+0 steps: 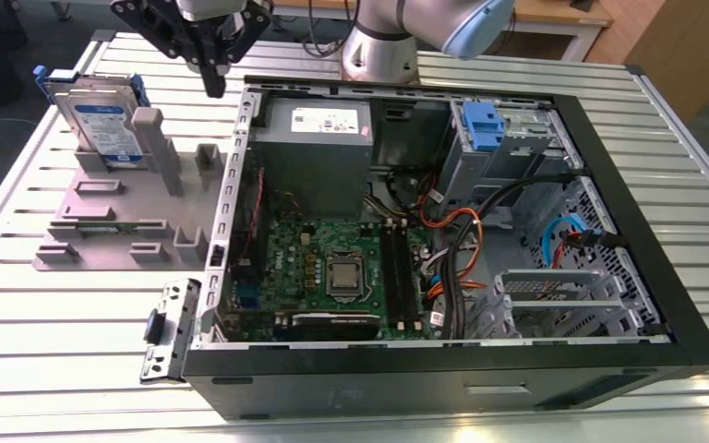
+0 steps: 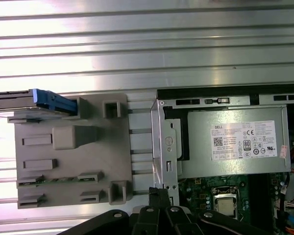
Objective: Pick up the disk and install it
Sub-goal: 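Reach for the disk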
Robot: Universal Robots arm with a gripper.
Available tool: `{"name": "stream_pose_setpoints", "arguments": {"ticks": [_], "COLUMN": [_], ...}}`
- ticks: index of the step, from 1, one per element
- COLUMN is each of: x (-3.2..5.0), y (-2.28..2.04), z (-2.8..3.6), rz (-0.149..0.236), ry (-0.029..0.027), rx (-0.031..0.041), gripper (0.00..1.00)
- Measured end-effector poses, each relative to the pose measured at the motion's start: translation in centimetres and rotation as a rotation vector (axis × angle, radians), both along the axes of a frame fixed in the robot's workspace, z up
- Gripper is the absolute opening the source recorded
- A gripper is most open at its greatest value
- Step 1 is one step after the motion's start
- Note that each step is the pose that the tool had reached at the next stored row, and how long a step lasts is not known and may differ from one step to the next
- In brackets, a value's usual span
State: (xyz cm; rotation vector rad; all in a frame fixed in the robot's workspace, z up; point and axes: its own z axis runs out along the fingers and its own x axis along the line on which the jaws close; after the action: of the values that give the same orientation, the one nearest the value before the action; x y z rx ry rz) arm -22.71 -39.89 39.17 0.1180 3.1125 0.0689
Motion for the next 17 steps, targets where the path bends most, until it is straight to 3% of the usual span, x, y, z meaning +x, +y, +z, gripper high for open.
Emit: {"name": "stream_pose_setpoints", "arguments": {"ticks": [17], "x": [-0.64], "y": [0.00], "z": [-0.01], "rz": [0.000], "ry": [0.0000], "rx": [0.0000], "gripper": [0.10]}}
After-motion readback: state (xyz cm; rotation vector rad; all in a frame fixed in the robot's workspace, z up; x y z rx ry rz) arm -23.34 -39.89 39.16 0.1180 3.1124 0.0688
